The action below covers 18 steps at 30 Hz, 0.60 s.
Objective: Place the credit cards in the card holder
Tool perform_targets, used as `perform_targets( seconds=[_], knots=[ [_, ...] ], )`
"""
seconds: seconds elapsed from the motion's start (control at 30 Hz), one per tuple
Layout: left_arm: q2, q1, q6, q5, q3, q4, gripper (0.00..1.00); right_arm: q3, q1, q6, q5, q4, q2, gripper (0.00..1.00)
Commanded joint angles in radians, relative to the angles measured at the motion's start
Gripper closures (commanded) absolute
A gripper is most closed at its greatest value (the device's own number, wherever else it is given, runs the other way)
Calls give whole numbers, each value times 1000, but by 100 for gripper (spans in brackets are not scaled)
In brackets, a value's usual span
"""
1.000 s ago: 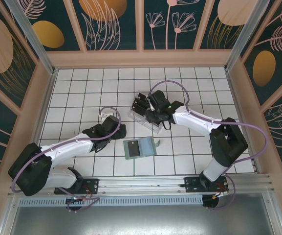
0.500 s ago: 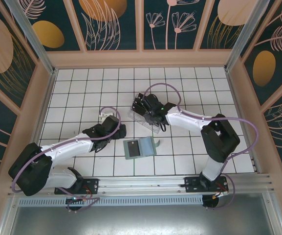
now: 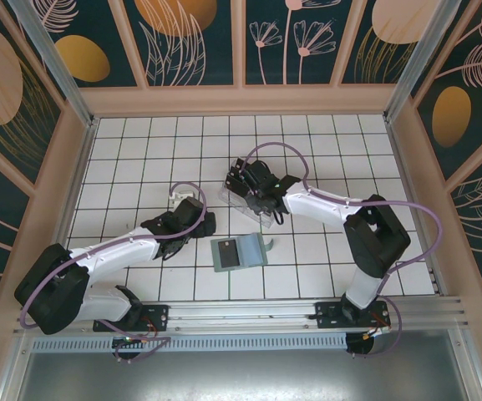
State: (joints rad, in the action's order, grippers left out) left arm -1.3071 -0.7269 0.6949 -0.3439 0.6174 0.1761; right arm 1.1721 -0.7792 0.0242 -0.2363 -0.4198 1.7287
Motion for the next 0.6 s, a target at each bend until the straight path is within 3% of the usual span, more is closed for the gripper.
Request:
perform_targets(
  seconds=[0.0,0.57],
  knots=[
    [11,6,-14,3,12,-4,1,11,-12,-12,44,-33,5,77],
    [15,5,-24,6,16,6,1,36,0,-63,32,-36,-37,95]
  ],
)
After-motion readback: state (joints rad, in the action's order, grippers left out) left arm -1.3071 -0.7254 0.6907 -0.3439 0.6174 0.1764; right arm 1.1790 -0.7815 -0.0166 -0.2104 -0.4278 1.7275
